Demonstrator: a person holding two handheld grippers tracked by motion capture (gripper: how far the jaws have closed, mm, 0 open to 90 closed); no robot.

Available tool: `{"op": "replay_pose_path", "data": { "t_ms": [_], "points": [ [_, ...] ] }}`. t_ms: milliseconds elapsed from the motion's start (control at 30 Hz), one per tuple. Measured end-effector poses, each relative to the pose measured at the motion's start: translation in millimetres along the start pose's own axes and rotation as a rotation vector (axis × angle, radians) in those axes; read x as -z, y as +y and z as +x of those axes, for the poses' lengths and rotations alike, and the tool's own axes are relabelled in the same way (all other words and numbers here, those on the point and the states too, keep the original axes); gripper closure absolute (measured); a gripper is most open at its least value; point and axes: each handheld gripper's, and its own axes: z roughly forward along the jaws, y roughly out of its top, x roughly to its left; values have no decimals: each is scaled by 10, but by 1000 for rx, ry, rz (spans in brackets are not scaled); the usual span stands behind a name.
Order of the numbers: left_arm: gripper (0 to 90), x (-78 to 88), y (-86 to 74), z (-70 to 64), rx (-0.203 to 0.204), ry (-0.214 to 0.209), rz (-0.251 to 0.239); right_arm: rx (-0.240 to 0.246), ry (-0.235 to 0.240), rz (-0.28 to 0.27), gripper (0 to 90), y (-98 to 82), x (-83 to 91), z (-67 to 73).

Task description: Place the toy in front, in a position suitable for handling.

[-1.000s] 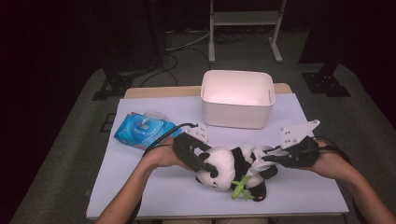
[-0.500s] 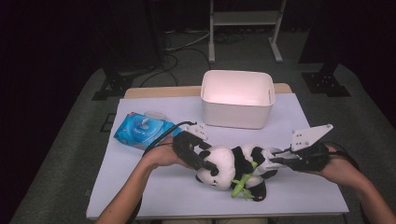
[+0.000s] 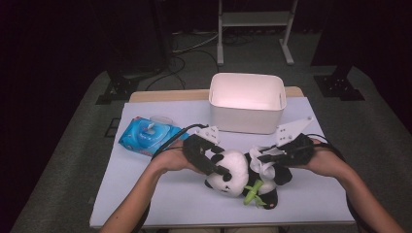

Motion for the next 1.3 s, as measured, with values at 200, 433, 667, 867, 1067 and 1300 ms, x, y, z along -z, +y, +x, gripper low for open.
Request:
{"op": "replay_pose_path", "data": {
  "t_ms": [200,433,667,867,1067,1300],
  "points": [
    [327,-8,35,-7,-6,0,-19,25,55,-11,800,188,-183,-4],
    [327,-11,49,-6,-15,6,-13,64,60,-21,800,418,-242,-14],
    [327,-17,26,7,-17,14,-15,82,77,-10,800,598,-349,0],
    [327,-22,-130,57,5,9,-3,74,82,26,800,502,-379,-8],
    [325,-19,-220,57,18,8,8,67,69,75,800,340,-362,-2],
    [320,-19,-234,60,18,6,2,35,47,59,800,172,-164,3]
  ]
}}
